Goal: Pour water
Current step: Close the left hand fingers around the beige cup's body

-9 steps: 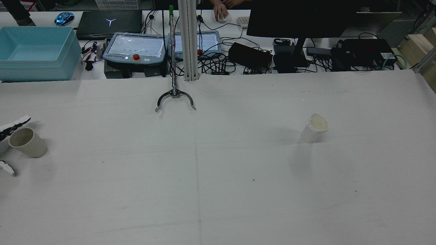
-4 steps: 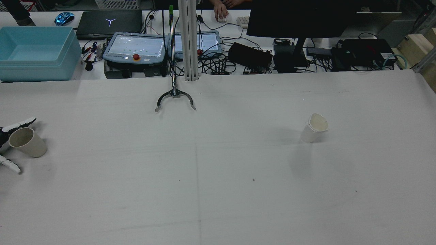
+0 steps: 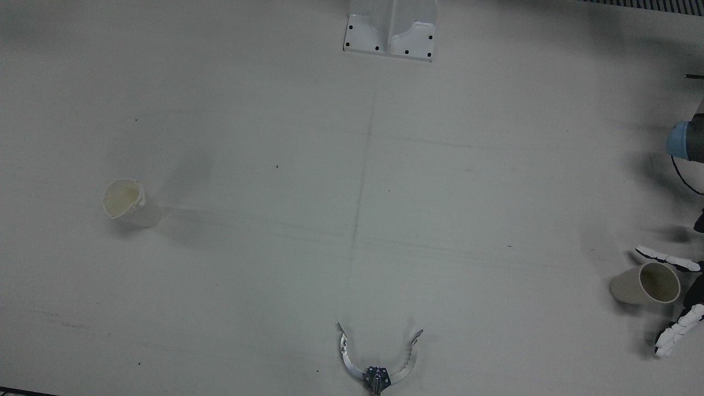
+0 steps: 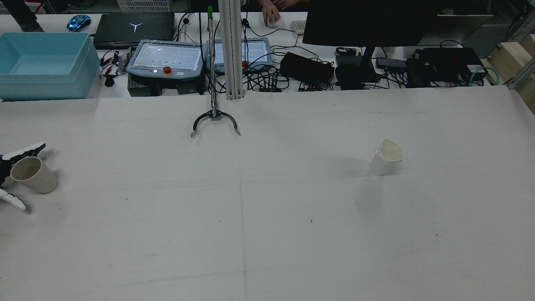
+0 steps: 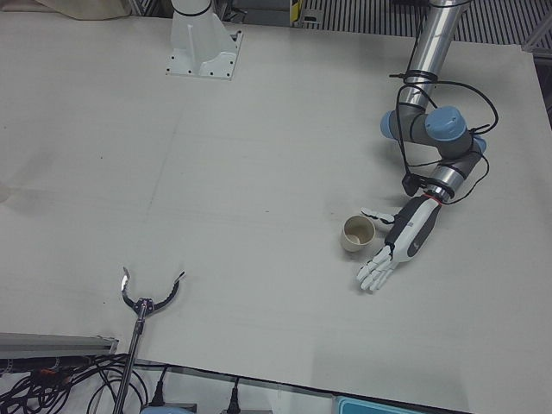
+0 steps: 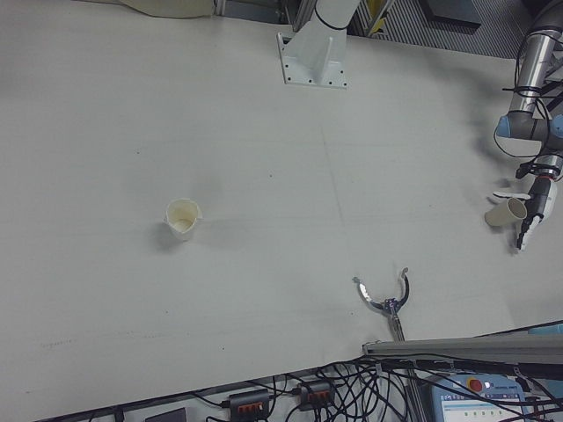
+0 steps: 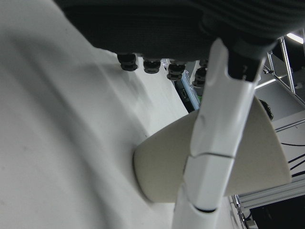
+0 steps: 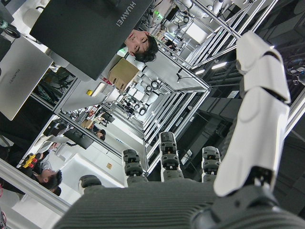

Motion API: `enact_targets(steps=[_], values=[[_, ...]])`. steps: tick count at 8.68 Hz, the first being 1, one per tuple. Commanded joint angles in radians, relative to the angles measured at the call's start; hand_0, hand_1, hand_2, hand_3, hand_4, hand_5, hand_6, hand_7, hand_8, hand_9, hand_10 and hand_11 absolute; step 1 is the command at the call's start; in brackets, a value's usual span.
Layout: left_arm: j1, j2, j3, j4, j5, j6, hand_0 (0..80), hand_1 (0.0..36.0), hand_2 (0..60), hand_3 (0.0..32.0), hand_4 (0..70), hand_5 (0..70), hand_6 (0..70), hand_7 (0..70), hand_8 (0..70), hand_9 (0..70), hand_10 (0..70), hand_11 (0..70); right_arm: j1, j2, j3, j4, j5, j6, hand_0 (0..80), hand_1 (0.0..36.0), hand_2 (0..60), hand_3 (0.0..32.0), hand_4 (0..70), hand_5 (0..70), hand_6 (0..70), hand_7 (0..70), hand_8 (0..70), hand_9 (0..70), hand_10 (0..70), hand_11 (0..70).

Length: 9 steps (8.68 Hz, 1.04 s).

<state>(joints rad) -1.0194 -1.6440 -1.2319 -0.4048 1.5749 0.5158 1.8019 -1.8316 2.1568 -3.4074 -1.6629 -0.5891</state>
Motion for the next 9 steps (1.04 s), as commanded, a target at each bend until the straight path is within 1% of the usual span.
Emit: enact_targets(steps=[1,2,3,4,5,6,7,8,9], values=[[-0.002,0.015,-0.017,-0.032,-0.001,-0.108,80.0,24.4,0.0,2.4,15.8,1.8,6.5,4.9,6.4,1.0,4.2,9.6,0.001,0.000,0.001,-0.001,0.000,-0.002,51.3,19.9,20.0,21.0,2.7,8.7,18.6,15.2,10.5,10.1,0.0,0.0],[-0.004,0.021,-0.053,-0.040,-0.012,-0.097,80.0,24.1,0.0,2.8,15.7,1.1,6.4,4.8,6.3,0.8,4.0,9.3,0.004,-0.003,0.003,-0.001,0.000,-0.002,51.4,19.9,20.3,21.0,3.0,8.7,18.8,15.3,10.1,9.6,0.0,0.0],[-0.004,0.044,-0.104,-0.048,-0.060,-0.088,80.0,26.6,0.0,3.6,15.0,0.2,6.0,4.4,6.8,1.0,3.8,9.2,0.004,-0.003,0.002,-0.001,-0.001,-0.003,51.2,19.9,20.3,21.4,3.3,8.6,18.7,15.4,10.0,9.5,0.0,0.0],[-0.002,0.055,-0.122,-0.077,-0.122,-0.088,80.0,28.9,0.0,5.2,14.0,0.3,5.4,3.9,7.2,1.3,3.8,9.4,-0.002,0.003,0.000,-0.007,-0.002,-0.008,51.2,19.8,20.2,21.4,2.8,8.6,18.6,15.1,10.0,9.4,0.0,0.0],[-0.002,0.058,-0.142,-0.097,-0.131,-0.088,80.0,26.6,0.0,7.4,13.4,0.0,4.3,3.0,6.8,0.9,3.5,8.7,-0.016,0.018,-0.027,-0.012,-0.002,-0.009,51.2,19.9,20.4,21.4,3.0,8.6,18.7,15.6,10.0,9.5,0.0,0.0],[-0.002,0.058,-0.174,-0.103,-0.139,-0.065,80.0,25.9,0.0,5.8,14.2,0.0,4.6,3.4,6.7,0.9,3.5,8.6,-0.035,0.052,-0.067,-0.012,-0.002,-0.008,51.2,19.7,21.0,21.0,4.3,8.7,19.5,16.1,10.2,9.7,0.0,0.0],[-0.001,0.059,-0.161,-0.159,-0.154,0.023,80.0,26.9,0.0,4.4,14.2,0.5,4.9,3.7,6.8,1.0,3.6,8.9,-0.050,0.075,-0.089,-0.012,-0.002,-0.008,50.9,19.6,20.8,20.8,3.0,8.6,19.0,15.1,10.0,9.4,0.0,0.0],[0.004,0.056,-0.102,-0.245,-0.158,0.106,80.0,23.9,0.0,6.8,14.1,0.0,4.0,3.1,6.1,0.5,3.3,8.2,-0.062,0.075,-0.091,-0.012,-0.002,-0.009,50.8,19.3,19.8,21.2,1.6,8.6,18.2,13.5,9.9,8.9,0.0,0.0],[0.010,0.046,-0.031,-0.302,-0.159,0.133,80.0,20.5,0.0,9.2,12.9,0.0,2.7,2.1,5.1,0.0,2.8,7.1,-0.071,0.075,-0.101,-0.012,-0.002,-0.008,50.7,19.4,20.3,21.2,2.2,8.6,18.3,14.0,9.8,9.0,0.0,0.0]])
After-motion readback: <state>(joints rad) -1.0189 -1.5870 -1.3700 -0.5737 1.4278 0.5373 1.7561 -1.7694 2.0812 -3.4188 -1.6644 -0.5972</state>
